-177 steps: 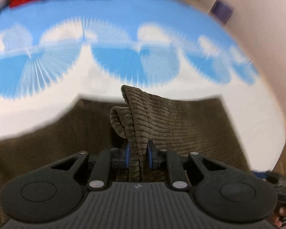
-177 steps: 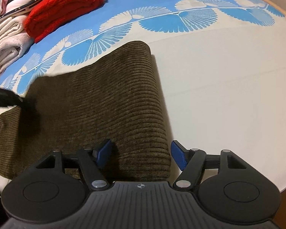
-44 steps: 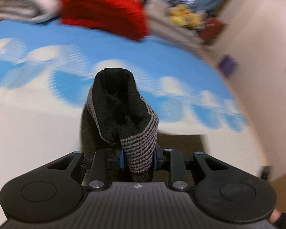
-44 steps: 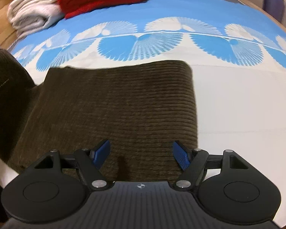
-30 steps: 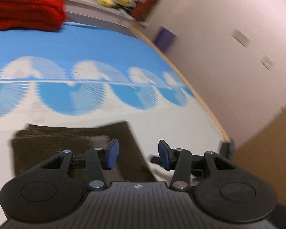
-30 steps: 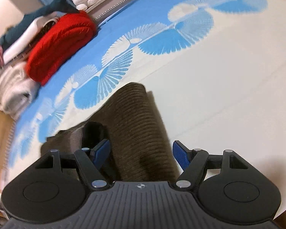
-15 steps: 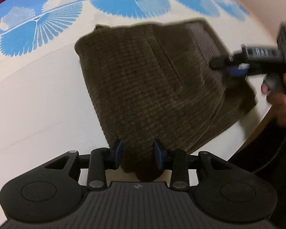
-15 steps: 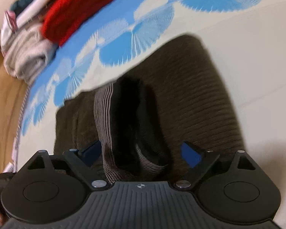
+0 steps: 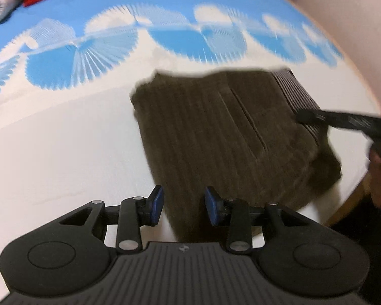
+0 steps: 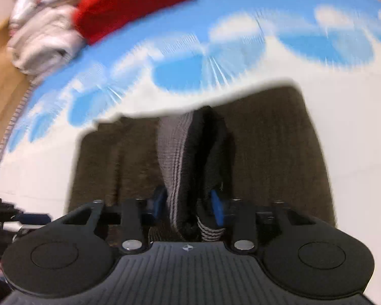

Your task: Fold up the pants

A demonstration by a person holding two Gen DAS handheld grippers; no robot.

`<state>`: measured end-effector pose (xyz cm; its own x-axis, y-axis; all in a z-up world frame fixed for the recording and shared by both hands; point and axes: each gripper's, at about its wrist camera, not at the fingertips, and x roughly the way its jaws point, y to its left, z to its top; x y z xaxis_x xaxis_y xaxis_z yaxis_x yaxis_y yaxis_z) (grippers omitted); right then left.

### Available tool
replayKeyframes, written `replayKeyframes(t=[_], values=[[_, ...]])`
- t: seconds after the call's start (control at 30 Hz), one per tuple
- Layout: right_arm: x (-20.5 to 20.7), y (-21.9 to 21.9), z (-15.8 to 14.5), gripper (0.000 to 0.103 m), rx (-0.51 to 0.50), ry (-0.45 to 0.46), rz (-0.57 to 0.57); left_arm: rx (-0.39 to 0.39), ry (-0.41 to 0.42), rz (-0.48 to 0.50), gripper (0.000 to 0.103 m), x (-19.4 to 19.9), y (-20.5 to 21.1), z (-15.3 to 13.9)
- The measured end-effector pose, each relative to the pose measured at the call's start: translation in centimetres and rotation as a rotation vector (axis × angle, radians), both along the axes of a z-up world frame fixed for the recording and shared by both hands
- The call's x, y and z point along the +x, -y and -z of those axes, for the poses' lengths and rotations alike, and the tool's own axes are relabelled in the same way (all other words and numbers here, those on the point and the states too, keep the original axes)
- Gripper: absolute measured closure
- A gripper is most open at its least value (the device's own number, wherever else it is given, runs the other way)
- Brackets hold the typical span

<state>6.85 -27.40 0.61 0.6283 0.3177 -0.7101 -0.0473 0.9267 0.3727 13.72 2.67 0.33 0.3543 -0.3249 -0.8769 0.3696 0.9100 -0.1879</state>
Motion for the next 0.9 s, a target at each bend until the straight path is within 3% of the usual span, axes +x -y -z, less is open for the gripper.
replayKeyframes(t=[0.1,0.2,0.23,0.4,0.43,0.5,0.57,0.63,0.73,0.8,0.9], values=[[-2.4,2.3,-2.9,0.088,0.051,0.118,0.019,-0.066,0.043,-0.068,0.063,0.6,-0.4,-1.5],[-4.3,5.3,-3.4,0.089,0.045,0.131,0.081,-0.087,0.076,-0.098,0.063,1.0,0.0,-2.3],[-4.7,6.5,-3.1,0.096,0.037,0.112,0.110,-0.093,0.078,-0.095,0.063,1.1,0.5,-2.4],[-4.3,9.4,1.1,0.095,-0.025,-0.108,0.136,-0.083,0.057,0.016,0.063,1.5,4.0,-2.0],[-4.3,9.3,1.5,0.093,-0.039,-0.110,0.122,-0.077,0.041,0.058,0.063,1.3,4.8,-1.6],[-4.6,9.1,0.7,0.092,-0.058,-0.046,0.108,-0.019,0.002,0.151,0.063,0.9,6.6,-0.4],[-5.2,9.2,-0.7,0.091,-0.056,0.053,0.137,0.097,-0.059,0.218,0.063,0.3,7.8,2.3],[-5.3,9.2,-1.1,0.073,-0.003,0.121,0.147,0.192,-0.056,0.264,0.063,-0.1,8.7,3.9],[-4.9,8.3,-0.9,0.069,0.051,0.197,0.059,0.169,-0.077,0.251,0.063,0.3,8.6,3.5],[-4.0,6.7,-0.1,0.068,0.014,0.161,-0.024,0.136,-0.066,0.212,0.061,1.0,8.1,2.7],[-2.2,4.8,3.0,0.067,-0.167,-0.023,-0.082,0.040,0.045,0.107,0.061,2.4,7.2,0.1]])
